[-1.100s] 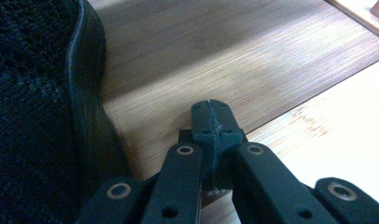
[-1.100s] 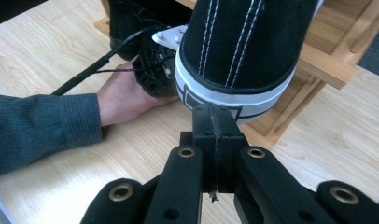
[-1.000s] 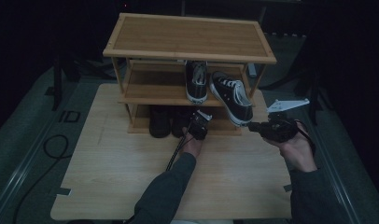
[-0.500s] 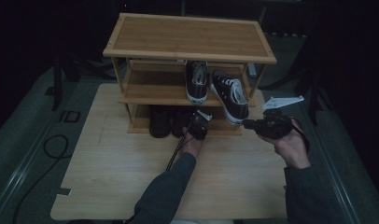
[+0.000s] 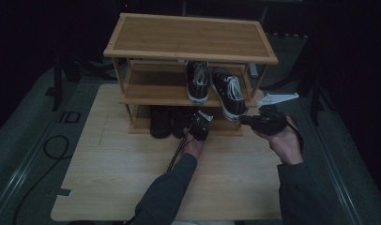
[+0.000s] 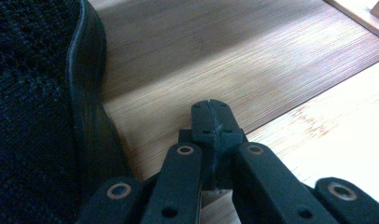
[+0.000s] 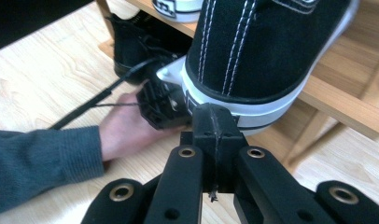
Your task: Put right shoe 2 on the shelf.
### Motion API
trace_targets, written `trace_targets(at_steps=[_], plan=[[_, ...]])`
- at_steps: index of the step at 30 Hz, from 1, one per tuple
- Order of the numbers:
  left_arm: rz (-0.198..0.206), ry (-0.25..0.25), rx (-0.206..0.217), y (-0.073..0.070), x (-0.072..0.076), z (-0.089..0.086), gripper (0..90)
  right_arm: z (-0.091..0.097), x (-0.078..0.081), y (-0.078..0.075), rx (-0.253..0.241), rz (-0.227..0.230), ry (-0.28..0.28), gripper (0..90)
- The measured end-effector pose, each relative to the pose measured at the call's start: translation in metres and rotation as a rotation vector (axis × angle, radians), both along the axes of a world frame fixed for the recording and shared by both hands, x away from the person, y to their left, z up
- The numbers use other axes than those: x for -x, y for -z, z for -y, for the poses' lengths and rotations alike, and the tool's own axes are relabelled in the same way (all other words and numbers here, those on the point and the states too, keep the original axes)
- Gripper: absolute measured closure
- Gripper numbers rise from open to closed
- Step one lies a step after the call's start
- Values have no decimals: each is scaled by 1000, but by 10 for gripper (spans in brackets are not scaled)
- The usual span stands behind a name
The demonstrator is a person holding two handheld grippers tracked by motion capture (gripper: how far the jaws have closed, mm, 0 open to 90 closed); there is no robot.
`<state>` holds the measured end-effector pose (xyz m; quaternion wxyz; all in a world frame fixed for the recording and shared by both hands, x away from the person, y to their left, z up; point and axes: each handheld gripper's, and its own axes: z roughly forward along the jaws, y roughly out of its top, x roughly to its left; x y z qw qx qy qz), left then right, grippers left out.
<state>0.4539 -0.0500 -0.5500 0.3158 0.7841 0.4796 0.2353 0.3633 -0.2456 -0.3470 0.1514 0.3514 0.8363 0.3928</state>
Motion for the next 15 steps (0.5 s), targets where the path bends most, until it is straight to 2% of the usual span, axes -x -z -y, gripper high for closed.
trace_targets(at_steps=[3,9,15], plan=[[-1,3,2,0,0,0,900,-7,-2,0,5,1,-14,900],[-1,2,4,0,0,0,900,-14,-9,1,-18,-10,-25,900],[0,-1,-1,0,0,0,900,-12,-13,3,-2,-4,12,900]])
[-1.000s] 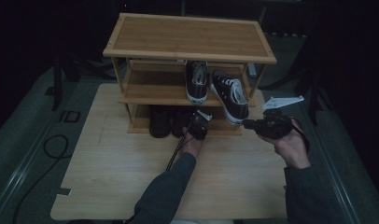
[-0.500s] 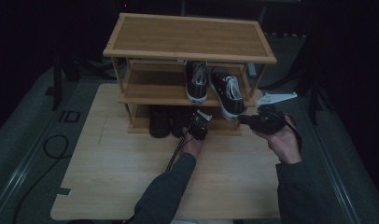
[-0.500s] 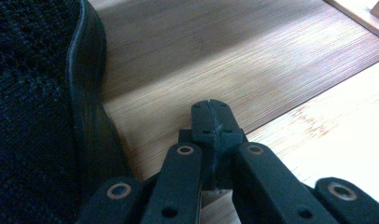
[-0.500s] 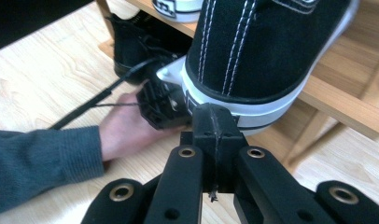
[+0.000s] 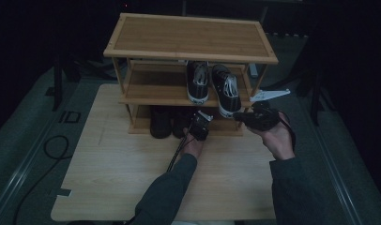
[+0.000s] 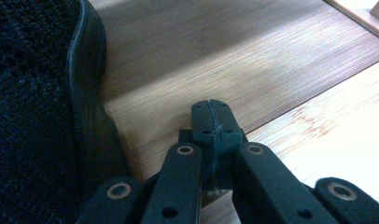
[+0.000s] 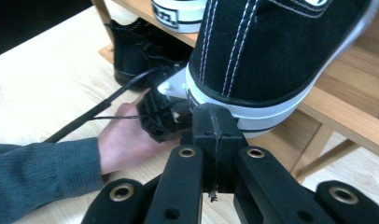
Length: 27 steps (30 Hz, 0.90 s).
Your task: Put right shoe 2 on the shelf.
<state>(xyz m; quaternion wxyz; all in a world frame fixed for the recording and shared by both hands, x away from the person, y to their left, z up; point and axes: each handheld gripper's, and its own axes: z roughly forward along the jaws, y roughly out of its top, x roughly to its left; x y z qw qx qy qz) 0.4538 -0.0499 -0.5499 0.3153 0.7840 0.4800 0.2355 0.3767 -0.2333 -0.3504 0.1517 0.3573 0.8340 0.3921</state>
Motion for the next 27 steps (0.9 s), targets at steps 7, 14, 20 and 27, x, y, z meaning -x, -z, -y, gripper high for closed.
trace_targets(at_steps=[7,14,20,27], plan=[[0,10,4,0,0,0,900,4,-10,4,-21,-8,16,900],[2,9,5,0,0,0,900,3,-17,4,-37,-19,0,900],[2,0,-1,0,0,0,900,-3,-25,5,-51,-24,-13,900],[3,1,2,0,0,0,900,-13,-32,6,-47,-30,-30,900]])
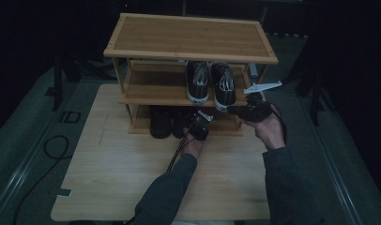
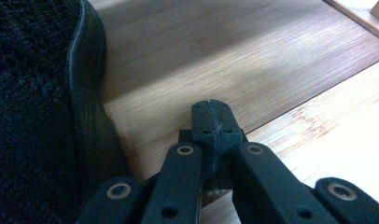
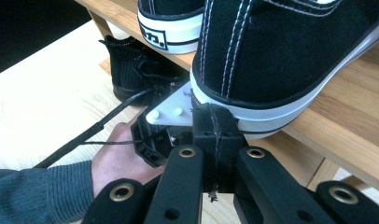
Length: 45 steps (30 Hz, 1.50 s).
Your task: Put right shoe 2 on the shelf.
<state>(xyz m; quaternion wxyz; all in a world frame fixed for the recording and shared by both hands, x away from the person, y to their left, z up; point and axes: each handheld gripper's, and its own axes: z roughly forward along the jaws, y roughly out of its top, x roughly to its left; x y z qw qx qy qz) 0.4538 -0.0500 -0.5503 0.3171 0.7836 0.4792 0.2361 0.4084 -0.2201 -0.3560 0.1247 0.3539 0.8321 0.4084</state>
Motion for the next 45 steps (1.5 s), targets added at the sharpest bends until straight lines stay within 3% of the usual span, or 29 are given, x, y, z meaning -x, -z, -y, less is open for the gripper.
trace_targets(at_steps=[19,23,26,32,38,45], plan=[[-6,7,-1,0,0,0,900,-21,-12,-1,23,0,-35,900],[-6,12,-1,0,0,-1,900,-24,-17,1,49,14,-2,900],[-2,10,-2,0,0,-1,900,-23,-20,1,24,1,-4,900],[-1,5,-4,0,0,-1,900,-28,-20,2,37,17,-1,900],[-1,6,4,0,0,-1,900,-26,-17,4,30,25,5,900],[2,2,-4,0,1,-1,900,-10,-7,2,24,26,16,898]])
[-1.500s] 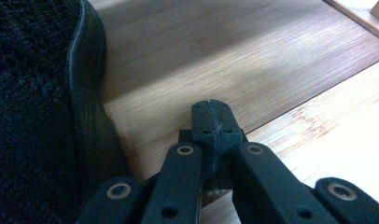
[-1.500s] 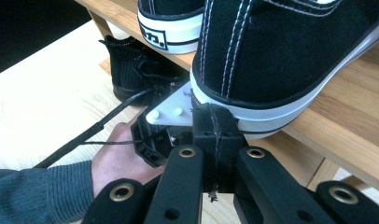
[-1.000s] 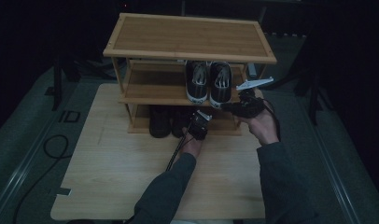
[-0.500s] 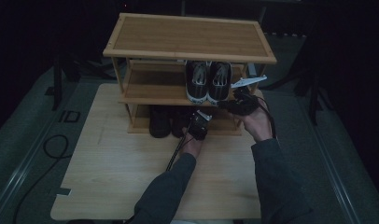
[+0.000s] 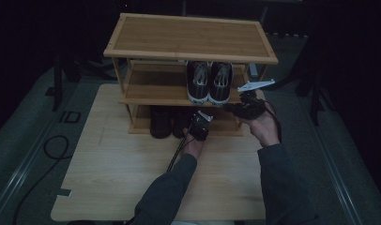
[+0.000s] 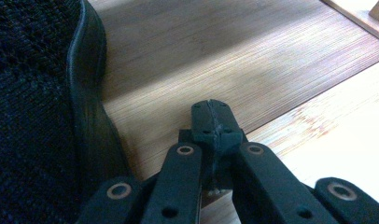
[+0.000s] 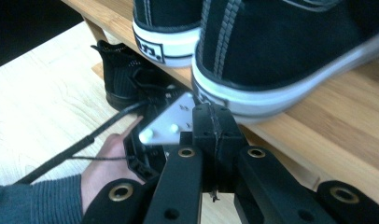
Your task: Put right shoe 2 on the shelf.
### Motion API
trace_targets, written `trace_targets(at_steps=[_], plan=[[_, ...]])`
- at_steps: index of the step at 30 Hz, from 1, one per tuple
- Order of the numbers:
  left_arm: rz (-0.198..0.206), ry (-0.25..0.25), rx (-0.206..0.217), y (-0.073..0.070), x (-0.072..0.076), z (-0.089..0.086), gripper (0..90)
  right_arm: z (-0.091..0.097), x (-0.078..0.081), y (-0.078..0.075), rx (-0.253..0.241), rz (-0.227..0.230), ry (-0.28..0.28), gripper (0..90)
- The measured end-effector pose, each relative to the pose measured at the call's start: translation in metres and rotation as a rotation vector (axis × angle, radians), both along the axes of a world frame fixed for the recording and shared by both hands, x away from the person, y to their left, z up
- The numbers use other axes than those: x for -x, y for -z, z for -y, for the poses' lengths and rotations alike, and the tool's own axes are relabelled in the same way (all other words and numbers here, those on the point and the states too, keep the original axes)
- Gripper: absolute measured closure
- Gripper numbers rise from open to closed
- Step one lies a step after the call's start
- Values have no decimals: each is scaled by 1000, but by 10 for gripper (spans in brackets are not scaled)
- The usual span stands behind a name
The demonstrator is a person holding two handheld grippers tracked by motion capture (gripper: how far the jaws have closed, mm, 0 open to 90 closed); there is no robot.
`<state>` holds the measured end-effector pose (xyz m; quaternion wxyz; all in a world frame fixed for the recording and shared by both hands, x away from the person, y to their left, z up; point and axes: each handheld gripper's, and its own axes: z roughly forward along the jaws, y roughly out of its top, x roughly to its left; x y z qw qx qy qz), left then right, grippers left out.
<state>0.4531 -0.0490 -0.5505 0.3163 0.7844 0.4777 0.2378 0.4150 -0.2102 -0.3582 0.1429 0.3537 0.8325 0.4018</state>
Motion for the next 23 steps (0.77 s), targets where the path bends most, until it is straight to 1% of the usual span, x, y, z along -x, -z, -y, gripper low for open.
trace_targets(at_steps=[2,4,5,6,10,11,12,13,17,22,23], plan=[[-2,-1,4,0,0,0,900,6,3,0,3,0,11,893],[1,-2,0,0,0,0,900,11,6,1,25,2,29,882],[1,5,2,0,0,0,900,14,7,2,33,4,37,879],[-3,9,8,0,0,0,900,17,9,3,38,2,45,875],[-1,8,5,0,0,0,900,26,12,13,68,-10,80,863],[0,5,4,0,0,0,900,28,12,16,63,-19,84,862],[-6,11,-10,0,0,-1,900,30,12,19,63,-27,88,861],[-4,10,2,0,0,0,900,31,11,22,66,-33,90,859],[0,8,4,0,0,0,900,33,11,32,67,-53,90,858],[2,6,3,1,0,0,900,34,12,37,69,-64,93,857],[11,-4,24,1,0,2,900,34,12,38,70,-68,96,857]])
